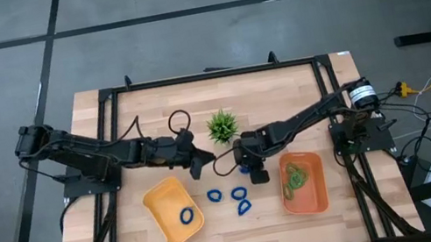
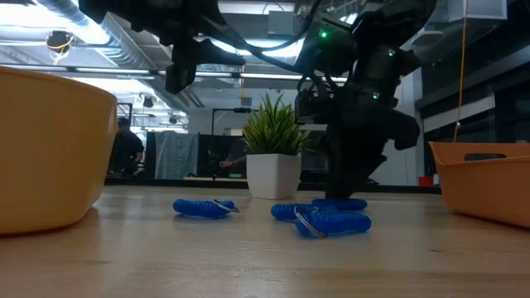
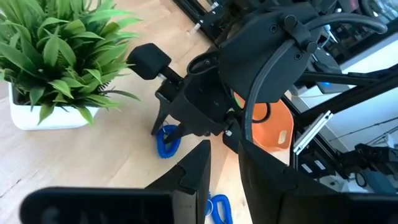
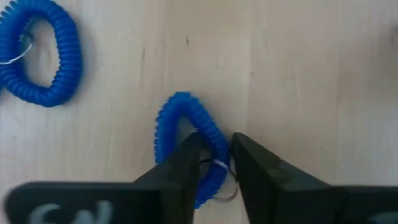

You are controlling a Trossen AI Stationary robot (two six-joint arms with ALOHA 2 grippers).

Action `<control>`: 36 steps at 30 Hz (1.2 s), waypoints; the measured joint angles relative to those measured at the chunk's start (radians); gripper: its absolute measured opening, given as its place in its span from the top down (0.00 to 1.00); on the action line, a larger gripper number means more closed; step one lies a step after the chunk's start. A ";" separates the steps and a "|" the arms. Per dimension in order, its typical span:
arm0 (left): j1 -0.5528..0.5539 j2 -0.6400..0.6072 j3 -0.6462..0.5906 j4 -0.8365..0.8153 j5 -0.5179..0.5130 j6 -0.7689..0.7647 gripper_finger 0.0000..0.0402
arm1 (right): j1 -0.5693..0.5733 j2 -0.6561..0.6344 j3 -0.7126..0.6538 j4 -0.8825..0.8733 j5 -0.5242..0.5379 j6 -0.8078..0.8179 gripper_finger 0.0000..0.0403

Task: Sort spring keychains
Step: Put the blue spring keychain into the yellow bin

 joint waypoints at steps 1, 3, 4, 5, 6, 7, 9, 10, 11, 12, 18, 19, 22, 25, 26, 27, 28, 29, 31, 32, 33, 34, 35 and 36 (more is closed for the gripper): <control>0.000 0.000 0.000 -0.001 0.000 0.000 0.80 | 0.000 0.000 0.000 0.000 0.000 0.002 0.79; 0.000 0.000 0.000 -0.004 0.000 0.000 0.81 | 0.000 0.001 0.000 0.000 0.000 0.003 0.86; 0.000 0.000 0.000 -0.004 0.000 0.000 0.81 | 0.000 0.001 -0.001 -0.001 0.000 0.003 0.90; 0.000 0.000 0.000 -0.004 0.000 0.000 0.81 | 0.000 0.001 -0.001 0.000 0.000 0.003 0.93; 0.000 0.000 0.000 -0.004 0.000 0.000 0.81 | 0.000 0.002 -0.002 0.000 0.000 0.003 0.95; 0.000 0.000 0.000 -0.004 0.000 0.000 0.81 | 0.000 0.002 -0.002 0.000 0.000 0.002 0.96; 0.000 0.000 0.000 -0.004 0.000 0.000 0.80 | 0.000 -0.003 -0.002 0.000 0.000 0.002 0.96; 0.000 0.000 0.000 -0.005 0.000 0.000 0.80 | 0.000 -0.004 -0.002 0.000 0.000 0.002 0.94; 0.000 0.000 0.000 -0.005 0.000 0.000 0.80 | 0.000 -0.011 -0.003 0.000 -0.001 0.002 0.93; 0.000 0.000 0.000 -0.005 0.000 0.000 0.81 | 0.000 -0.017 -0.002 -0.001 -0.002 0.003 0.92; 0.000 0.000 0.000 -0.018 0.000 0.018 0.80 | 0.020 -0.067 -0.009 -0.027 -0.012 -0.002 0.95; 0.000 0.000 0.000 -0.018 0.000 0.017 0.79 | 0.025 -0.075 -0.009 -0.022 -0.013 -0.006 0.97; -0.002 0.001 0.000 -0.018 0.000 0.017 0.77 | 0.034 -0.098 -0.008 -0.014 -0.001 -0.026 0.98; -0.010 0.017 0.000 -0.011 0.000 -0.013 0.73 | 0.040 -0.116 -0.008 -0.006 0.058 -0.032 0.96; -0.011 0.025 0.000 -0.008 0.000 -0.032 0.71 | 0.040 -0.122 -0.008 -0.006 0.076 -0.038 0.95; -0.011 0.034 0.000 -0.011 0.001 -0.053 0.69 | 0.040 -0.128 -0.008 -0.003 0.093 -0.048 0.94; -0.011 0.047 0.000 -0.010 0.001 -0.076 0.68 | 0.040 -0.132 -0.008 0.003 0.109 -0.055 0.94; -0.011 0.063 0.000 -0.007 0.000 -0.101 0.66 | 0.040 -0.138 -0.007 0.006 0.130 -0.058 0.94; -0.010 0.096 0.000 -0.009 0.000 -0.151 0.62 | 0.040 -0.144 -0.007 0.016 0.162 -0.072 0.96; -0.009 0.113 0.000 -0.007 0.000 -0.172 0.60 | 0.040 -0.150 -0.007 0.024 0.167 -0.082 0.96; -0.007 0.132 0.000 -0.008 0.000 -0.196 0.57 | 0.040 -0.154 -0.007 0.028 0.167 -0.090 0.97; -0.004 0.152 0.000 -0.002 0.001 -0.222 0.55 | 0.040 -0.157 -0.007 0.044 0.168 -0.098 0.97; -0.001 0.171 0.000 -0.002 0.001 -0.251 0.54 | 0.040 -0.162 -0.006 0.064 0.168 -0.108 0.97; 0.001 0.188 -0.002 -0.002 0.001 -0.281 0.52 | 0.040 -0.167 -0.006 0.072 0.168 -0.116 0.97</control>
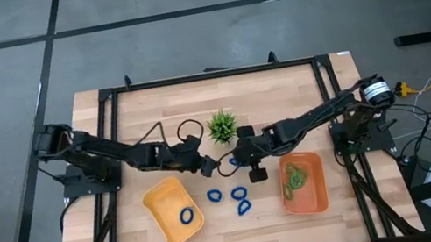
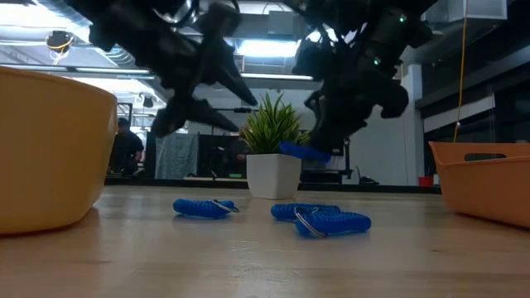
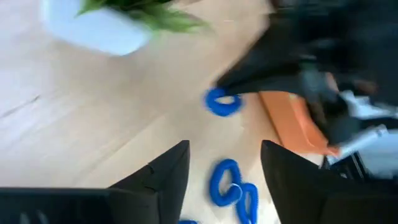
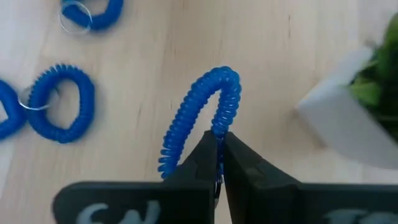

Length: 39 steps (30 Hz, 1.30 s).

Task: Sort spring keychains
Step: Put the blue spring keychain into the yellow bin

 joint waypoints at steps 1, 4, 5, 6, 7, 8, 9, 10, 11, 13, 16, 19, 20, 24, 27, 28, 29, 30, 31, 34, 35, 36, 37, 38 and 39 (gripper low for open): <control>0.002 0.017 0.000 0.016 -0.001 -0.027 0.50 | 0.000 -0.003 0.000 0.010 0.000 -0.008 0.97; 0.006 0.062 0.000 0.095 0.034 -0.059 0.46 | 0.000 -0.011 0.001 0.047 0.001 -0.037 0.96; 0.006 0.078 0.000 0.143 0.049 -0.060 0.44 | 0.000 -0.012 0.001 0.065 0.001 -0.048 0.96; 0.006 0.090 0.001 0.177 0.054 -0.060 0.43 | 0.000 -0.012 0.001 0.083 0.001 -0.061 0.96; 0.006 0.100 0.001 0.210 0.059 -0.060 0.43 | 0.000 -0.012 0.001 0.093 0.000 -0.078 0.96; 0.006 0.112 0.001 0.252 0.063 -0.060 0.42 | 0.000 -0.012 0.001 0.107 0.001 -0.090 0.96; 0.006 0.122 0.001 0.283 0.072 -0.060 0.42 | 0.000 -0.012 0.001 0.121 0.001 -0.101 0.96; 0.006 0.129 0.001 0.297 0.079 -0.060 0.41 | 0.000 -0.012 0.001 0.136 0.000 -0.112 0.96; 0.006 0.136 0.001 0.313 0.085 -0.060 0.41 | 0.000 -0.012 0.001 0.151 0.000 -0.125 0.96; 0.006 0.144 0.002 0.331 0.095 -0.063 0.41 | 0.000 -0.013 0.001 0.170 0.000 -0.147 0.96; 0.006 0.144 0.002 0.327 0.093 -0.085 0.41 | 0.000 -0.013 0.012 0.177 -0.018 -0.161 0.96; 0.004 0.144 0.002 0.326 0.080 -0.092 0.41 | 0.000 -0.013 0.035 0.169 -0.039 -0.178 0.96; 0.004 0.144 0.002 0.325 0.074 -0.098 0.41 | 0.000 -0.013 0.042 0.166 -0.042 -0.179 0.96; 0.003 0.144 0.002 0.303 0.057 -0.112 0.41 | -0.001 -0.013 0.057 0.155 -0.065 -0.204 0.96; 0.004 0.144 0.002 0.294 0.049 -0.112 0.41 | -0.002 -0.013 0.057 0.157 -0.063 -0.213 0.96; 0.004 0.144 0.002 0.294 0.047 -0.112 0.41 | -0.002 -0.013 0.057 0.157 -0.060 -0.222 0.96; 0.004 0.144 0.002 0.293 0.047 -0.112 0.41 | -0.002 -0.013 0.057 0.157 -0.059 -0.230 0.96; 0.004 0.144 0.002 0.290 0.046 -0.112 0.41 | -0.003 -0.013 0.057 0.158 -0.059 -0.231 0.96; 0.004 0.144 0.002 0.284 0.043 -0.112 0.41 | -0.004 -0.013 0.057 0.158 -0.060 -0.231 0.96; 0.005 0.144 0.002 0.268 0.032 -0.112 0.44 | -0.006 -0.013 0.057 0.155 -0.059 -0.231 0.96; 0.005 0.144 0.002 0.268 0.032 -0.112 0.46 | -0.006 -0.013 0.057 0.152 -0.059 -0.231 0.96; 0.004 0.144 0.002 0.268 0.032 -0.111 0.48 | -0.006 -0.013 0.058 0.149 -0.059 -0.231 0.96; 0.004 0.144 0.002 0.267 0.033 -0.106 0.50 | -0.006 -0.013 0.058 0.144 -0.059 -0.231 0.96; 0.004 0.144 0.002 0.267 0.033 -0.103 0.53 | -0.006 -0.013 0.058 0.139 -0.059 -0.230 0.96; 0.005 0.143 0.002 0.267 0.032 -0.096 0.55 | -0.006 -0.013 0.058 0.136 -0.059 -0.229 0.96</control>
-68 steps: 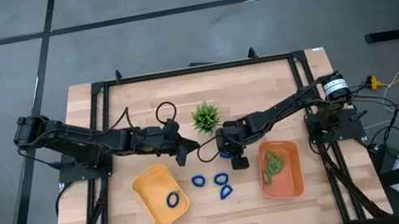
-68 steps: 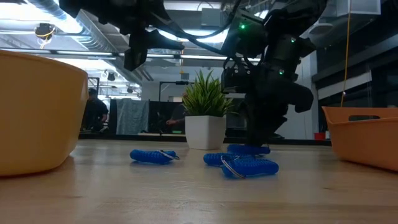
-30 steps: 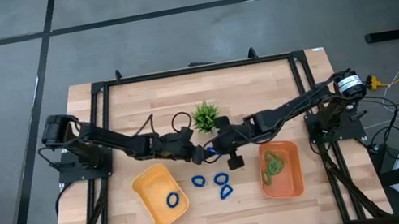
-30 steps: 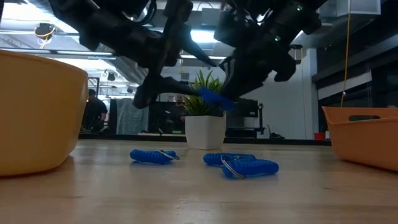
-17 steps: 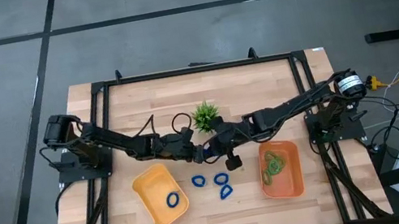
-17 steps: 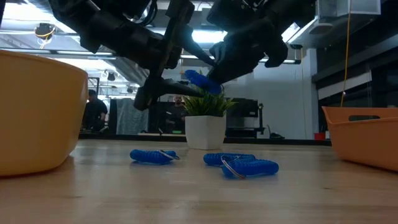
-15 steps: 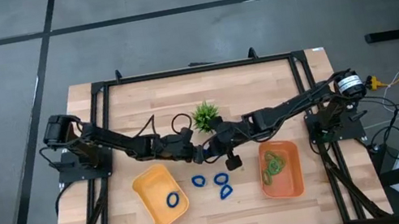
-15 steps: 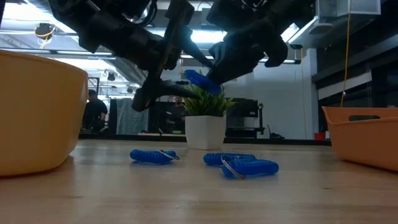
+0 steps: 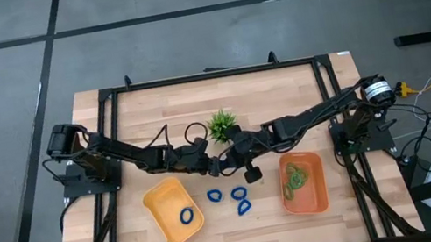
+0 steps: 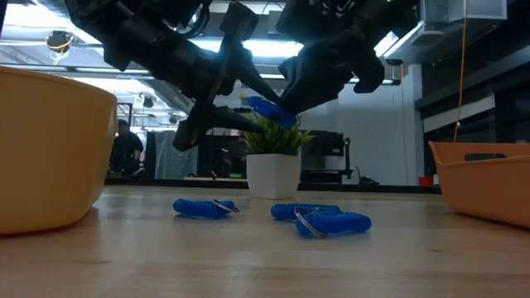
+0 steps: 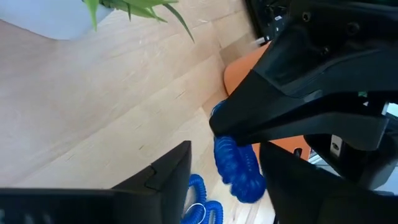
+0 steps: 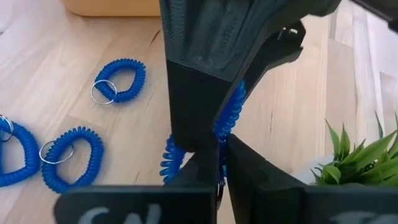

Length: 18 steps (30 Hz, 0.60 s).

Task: Sort spring keychains
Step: Put the blue spring keychain into the yellow bin

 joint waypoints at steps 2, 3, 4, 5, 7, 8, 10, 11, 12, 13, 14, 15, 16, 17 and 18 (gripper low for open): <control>0.000 -0.001 0.000 0.000 0.000 0.008 0.60 | 0.000 0.000 0.000 -0.007 0.000 0.004 0.96; 0.000 -0.001 0.000 0.000 0.000 0.011 0.63 | 0.000 0.000 0.000 -0.010 0.000 0.006 0.96; 0.000 -0.001 0.000 0.000 0.000 0.011 0.65 | 0.000 0.000 0.000 -0.015 -0.001 0.006 0.96; 0.000 -0.001 0.000 0.000 -0.002 0.011 0.68 | 0.000 0.000 0.000 -0.021 -0.002 0.009 0.96; 0.001 -0.001 0.000 0.000 -0.003 0.018 0.73 | 0.001 0.000 0.000 -0.026 -0.004 0.024 0.96; 0.001 -0.002 0.000 0.000 -0.003 0.019 0.75 | 0.001 0.000 0.000 -0.028 -0.005 0.029 0.96; 0.001 -0.002 0.000 0.000 -0.003 0.019 0.79 | 0.001 0.000 0.000 -0.031 -0.004 0.031 0.96; 0.001 -0.002 0.000 0.000 -0.003 0.020 0.82 | 0.001 0.000 0.000 -0.032 -0.004 0.034 0.96; 0.001 -0.002 0.000 -0.001 -0.003 0.025 0.84 | 0.001 0.000 0.000 -0.033 -0.004 0.038 0.96; 0.001 -0.002 0.000 -0.001 0.001 0.032 0.86 | 0.001 0.000 0.000 -0.034 -0.004 0.044 0.96; 0.001 -0.002 0.000 -0.002 0.007 0.038 0.87 | 0.001 0.000 0.000 -0.035 -0.004 0.053 0.95; 0.001 -0.002 0.000 -0.002 0.012 0.044 0.89 | 0.001 0.000 0.000 -0.036 -0.004 0.062 0.94; 0.001 -0.002 0.000 -0.002 0.014 0.045 0.90 | 0.001 0.000 0.000 -0.037 -0.004 0.068 0.94; 0.001 -0.002 0.000 -0.001 0.016 0.045 0.91 | 0.001 0.000 0.000 -0.038 -0.004 0.077 0.92; 0.001 -0.002 0.000 -0.001 0.016 0.045 0.92 | 0.001 0.000 0.000 -0.038 -0.004 0.083 0.91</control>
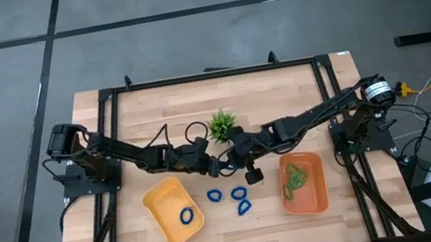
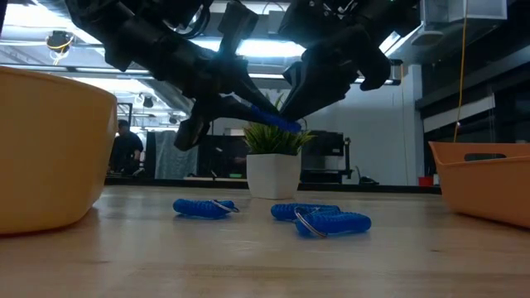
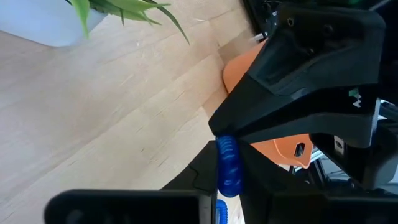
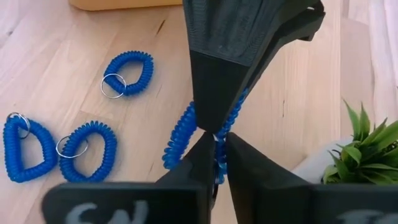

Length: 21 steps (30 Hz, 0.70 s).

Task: Sort spring keychains
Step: Put the blue spring keychain into the yellow bin

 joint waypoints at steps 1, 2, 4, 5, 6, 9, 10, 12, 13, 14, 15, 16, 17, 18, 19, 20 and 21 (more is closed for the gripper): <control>0.000 0.000 0.000 0.000 0.002 0.000 0.92 | 0.000 0.000 0.000 -0.001 0.000 0.002 0.90; 0.000 0.000 0.000 0.000 0.004 0.000 0.92 | 0.000 0.000 -0.001 0.001 0.000 0.002 0.89; 0.000 -0.001 0.000 0.000 0.007 0.000 0.91 | 0.000 0.000 -0.010 0.002 0.000 0.002 0.87; 0.000 -0.001 0.000 0.000 0.008 0.000 0.90 | 0.000 0.000 -0.015 0.002 0.000 0.002 0.86; 0.000 -0.001 0.000 0.000 0.009 0.002 0.90 | 0.000 0.000 -0.018 -0.002 0.000 0.003 0.86; 0.000 -0.001 0.000 0.000 0.010 0.019 0.89 | 0.000 0.000 -0.019 -0.002 0.003 0.006 0.83; 0.000 -0.001 0.000 0.000 0.010 0.025 0.90 | 0.000 0.000 -0.019 -0.002 0.003 0.006 0.82; 0.000 -0.001 0.000 0.000 0.010 0.026 0.91 | 0.000 0.000 -0.019 -0.002 0.003 0.006 0.80; 0.000 -0.001 0.000 0.000 0.011 0.027 0.92 | 0.000 0.000 -0.019 -0.002 0.003 0.006 0.79; 0.000 -0.001 0.000 0.000 0.012 0.028 0.92 | 0.000 0.000 -0.019 -0.002 0.003 0.006 0.78; 0.000 -0.001 0.000 0.000 0.018 0.033 0.92 | 0.000 0.000 -0.019 -0.003 0.003 0.006 0.77; 0.000 -0.001 0.000 0.000 0.024 0.038 0.92 | 0.000 0.000 -0.019 -0.006 0.003 0.006 0.77; 0.000 -0.001 0.000 0.000 0.027 0.043 0.92 | 0.000 0.000 -0.019 -0.010 0.003 0.006 0.76; 0.000 -0.001 0.000 -0.001 0.028 0.044 0.91 | 0.000 0.000 -0.019 -0.010 0.003 0.006 0.76; 0.000 -0.002 0.000 -0.004 0.029 0.044 0.91 | 0.000 0.000 -0.019 -0.010 0.003 0.006 0.76; 0.000 -0.002 0.000 -0.010 0.029 0.044 0.91 | 0.000 0.000 -0.019 -0.010 0.003 0.006 0.76; 0.000 -0.002 0.000 -0.019 0.029 0.045 0.91 | 0.000 0.000 -0.019 -0.010 0.003 0.005 0.76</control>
